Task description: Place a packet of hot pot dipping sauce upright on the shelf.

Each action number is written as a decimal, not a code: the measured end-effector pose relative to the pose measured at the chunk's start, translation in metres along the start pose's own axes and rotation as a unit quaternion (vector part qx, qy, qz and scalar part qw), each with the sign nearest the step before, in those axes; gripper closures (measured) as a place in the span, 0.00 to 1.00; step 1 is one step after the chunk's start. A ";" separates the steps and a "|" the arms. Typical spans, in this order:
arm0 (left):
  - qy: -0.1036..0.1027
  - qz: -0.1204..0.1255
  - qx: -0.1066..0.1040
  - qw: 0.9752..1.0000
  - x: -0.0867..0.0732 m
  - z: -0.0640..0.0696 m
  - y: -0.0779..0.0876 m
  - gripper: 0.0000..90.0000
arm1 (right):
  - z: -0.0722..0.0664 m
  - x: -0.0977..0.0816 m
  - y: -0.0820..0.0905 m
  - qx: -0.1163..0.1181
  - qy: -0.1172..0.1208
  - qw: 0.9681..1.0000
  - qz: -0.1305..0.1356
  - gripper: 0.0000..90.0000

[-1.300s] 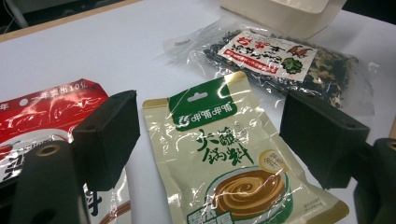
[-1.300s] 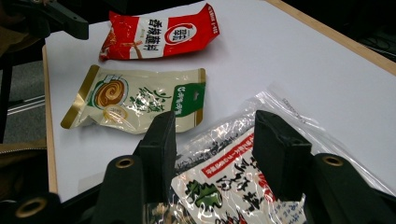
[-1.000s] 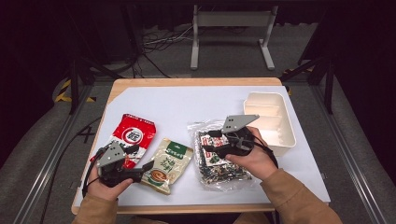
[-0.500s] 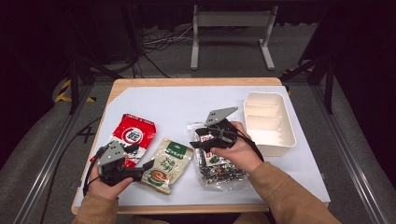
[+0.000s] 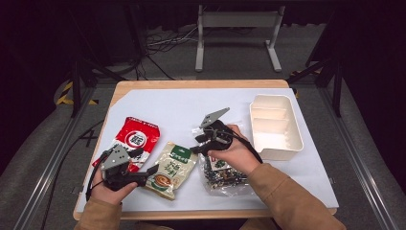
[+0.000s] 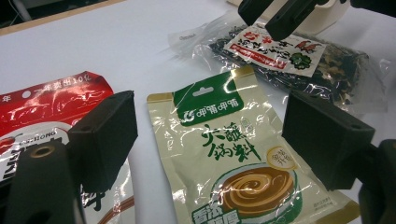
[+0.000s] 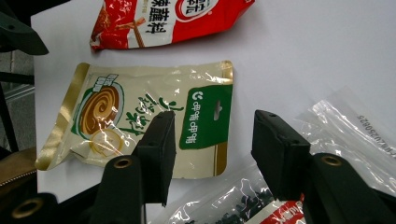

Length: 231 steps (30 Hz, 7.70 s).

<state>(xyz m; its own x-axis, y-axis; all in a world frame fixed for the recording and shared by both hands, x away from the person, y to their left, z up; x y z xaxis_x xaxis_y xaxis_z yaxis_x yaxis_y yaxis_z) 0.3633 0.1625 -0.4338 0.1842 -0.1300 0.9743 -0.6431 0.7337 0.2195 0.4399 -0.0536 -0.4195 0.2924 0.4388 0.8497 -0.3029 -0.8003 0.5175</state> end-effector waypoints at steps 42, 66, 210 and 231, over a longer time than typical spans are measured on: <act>0.000 -0.005 0.001 1.000 -0.003 0.001 -0.003 0.21 | -0.018 -0.025 -0.042 0.085 -0.100 0.988 -0.080 0.72; 0.000 0.017 0.018 1.000 0.001 -0.006 0.003 0.19 | -0.027 -0.020 -0.048 0.085 -0.088 0.989 -0.080 0.99; -0.006 -0.008 0.037 0.999 -0.019 -0.028 0.014 0.02 | 0.169 0.045 0.243 -0.200 0.094 0.970 0.102 1.00; -0.008 -0.013 0.044 0.999 -0.021 -0.028 0.019 0.02 | 0.208 0.026 0.246 -0.228 0.104 0.964 0.090 0.99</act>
<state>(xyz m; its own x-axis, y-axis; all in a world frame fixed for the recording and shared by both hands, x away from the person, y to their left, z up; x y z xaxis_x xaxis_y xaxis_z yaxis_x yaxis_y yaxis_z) 0.3678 0.1983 -0.4519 0.1900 -0.1585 0.9689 -0.7019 0.6681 0.2470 0.5619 -0.3237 -0.2915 0.0246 0.4203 0.9070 -0.7128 -0.6288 0.3108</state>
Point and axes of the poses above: each handheld gripper's, and its own axes: y roughly backward along the jaws, x roughly out of its top, z roughly to its right, the point moved 7 cm from there along -y, roughly forward along the jaws, and after that the axes turned 15 degrees about z, right-handed, at the moved point
